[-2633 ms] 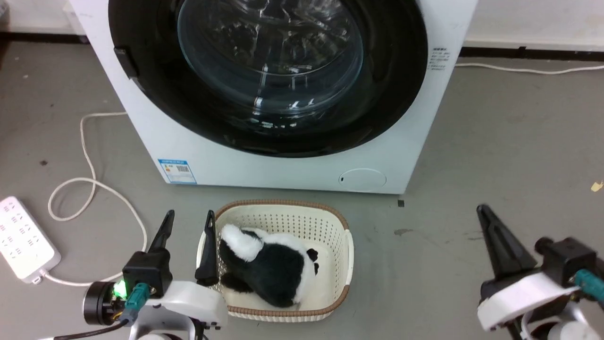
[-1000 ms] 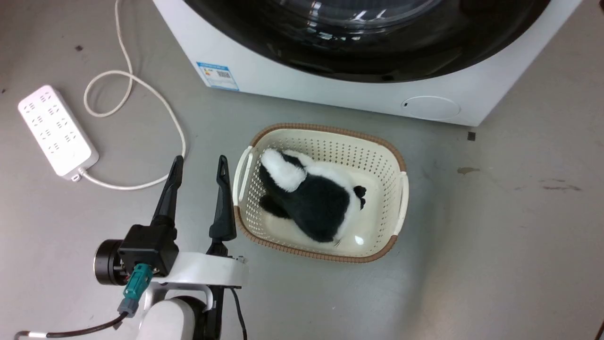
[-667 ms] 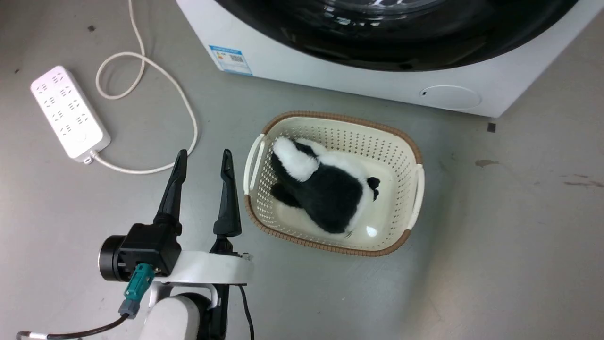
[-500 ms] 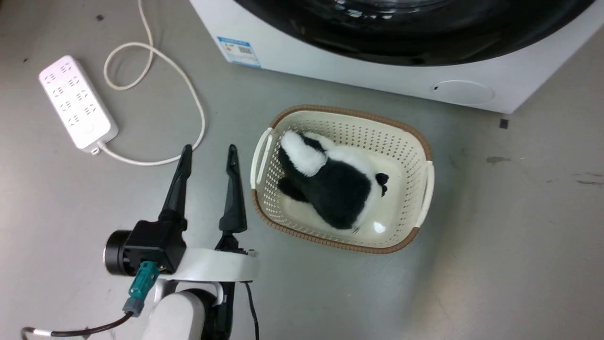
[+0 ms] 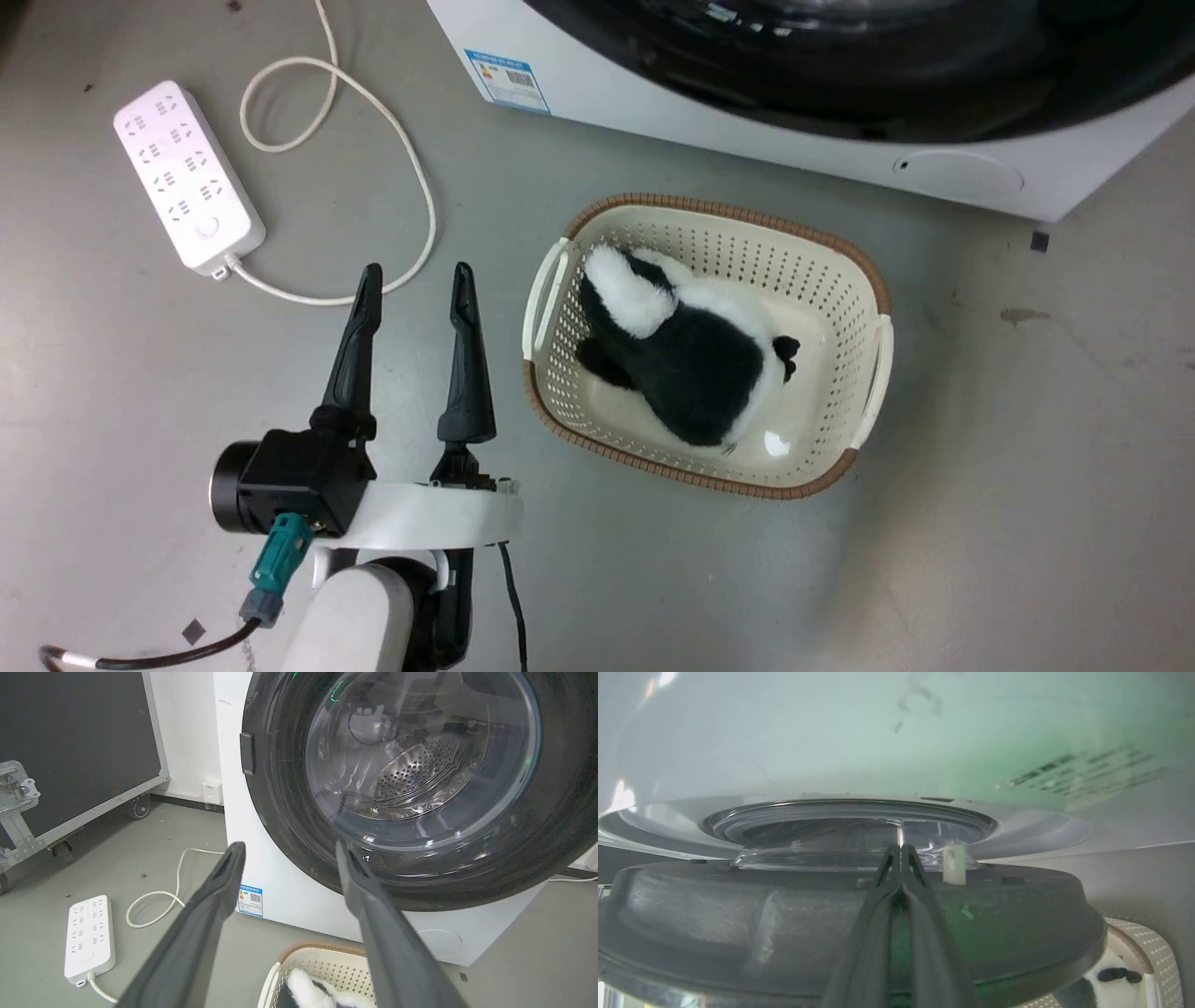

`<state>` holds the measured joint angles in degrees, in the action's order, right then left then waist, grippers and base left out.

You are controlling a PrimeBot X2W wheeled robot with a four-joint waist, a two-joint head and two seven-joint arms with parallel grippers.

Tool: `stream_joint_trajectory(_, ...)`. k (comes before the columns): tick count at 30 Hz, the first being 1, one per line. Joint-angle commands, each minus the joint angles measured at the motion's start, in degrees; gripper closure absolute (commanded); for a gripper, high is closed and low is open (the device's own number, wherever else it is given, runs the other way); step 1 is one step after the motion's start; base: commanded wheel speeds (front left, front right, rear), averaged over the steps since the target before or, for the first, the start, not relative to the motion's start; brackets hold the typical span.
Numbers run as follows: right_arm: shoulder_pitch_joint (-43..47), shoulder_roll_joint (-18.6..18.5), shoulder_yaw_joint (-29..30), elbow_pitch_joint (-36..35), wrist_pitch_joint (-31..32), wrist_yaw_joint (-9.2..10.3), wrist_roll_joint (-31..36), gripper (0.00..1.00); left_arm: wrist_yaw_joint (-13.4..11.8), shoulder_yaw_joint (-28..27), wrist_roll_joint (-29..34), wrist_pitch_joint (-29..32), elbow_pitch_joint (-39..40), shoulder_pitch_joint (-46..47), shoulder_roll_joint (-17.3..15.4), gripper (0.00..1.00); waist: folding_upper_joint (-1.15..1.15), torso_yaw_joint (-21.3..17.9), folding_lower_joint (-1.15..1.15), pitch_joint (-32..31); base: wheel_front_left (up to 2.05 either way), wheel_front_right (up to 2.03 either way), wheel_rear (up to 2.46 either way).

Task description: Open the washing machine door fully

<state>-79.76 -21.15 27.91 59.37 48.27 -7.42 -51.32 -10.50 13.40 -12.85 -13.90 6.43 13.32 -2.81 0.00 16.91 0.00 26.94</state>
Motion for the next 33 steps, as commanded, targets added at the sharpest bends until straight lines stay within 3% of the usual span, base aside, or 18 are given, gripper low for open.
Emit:
stream_joint_trajectory(1,-0.2,0.7,0.8,1.2,1.5,-0.07,-1.7,1.0,-0.4,0.2,-0.6,-0.6,0.2,1.2,-0.1,0.0,0.0,0.2,0.0,-0.8,0.0,0.0,0.0)
stream_joint_trajectory(8,8.3,3.7,3.0,-1.5,4.9,-0.07,-5.0,1.0,-0.1,0.5,-1.2,-1.1,-1.0,0.0,-0.1,0.0,0.0,-0.5,0.0,-6.1,0.0,0.0,0.0)
stream_joint_trajectory(20,27.0,15.6,4.8,-17.2,12.2,-0.07,-9.6,1.0,1.6,-1.5,-0.8,-1.1,-3.4,-3.9,-0.1,0.0,0.0,-1.9,0.0,-13.2,0.0,0.0,0.0)
stream_joint_trajectory(23,29.8,17.0,4.3,-19.7,13.8,-0.07,-9.8,1.0,1.9,-1.6,-0.9,-1.1,-3.7,-4.4,-0.1,0.0,0.0,-1.9,0.0,-14.0,0.0,0.0,0.0)
stream_joint_trajectory(28,36.3,18.2,1.0,-23.0,17.1,-0.07,-13.5,1.0,2.7,-1.0,-0.9,-1.1,-5.0,-5.5,-0.1,0.0,0.0,-1.5,0.0,-16.5,0.0,0.0,0.0)
stream_joint_trajectory(29,38.5,18.2,-2.8,-22.6,17.2,-0.07,-18.2,1.0,2.9,-0.8,-0.5,-1.1,-5.7,-6.1,-0.1,0.0,0.0,-1.2,0.0,-17.6,0.0,0.0,0.0)
stream_joint_trajectory(30,38.5,18.2,-2.8,-22.6,17.2,-0.07,-18.2,1.0,2.9,-0.8,-0.5,-1.1,-5.7,-6.1,-0.1,0.0,0.0,-1.2,0.0,-17.6,0.0,0.0,0.0)
stream_joint_trajectory(33,42.3,18.3,-10.1,-23.7,15.7,-0.07,-24.5,1.0,3.0,-0.7,-0.6,-1.1,-6.4,-7.0,-0.1,0.0,0.0,-0.7,0.0,-19.0,0.0,0.0,0.0)
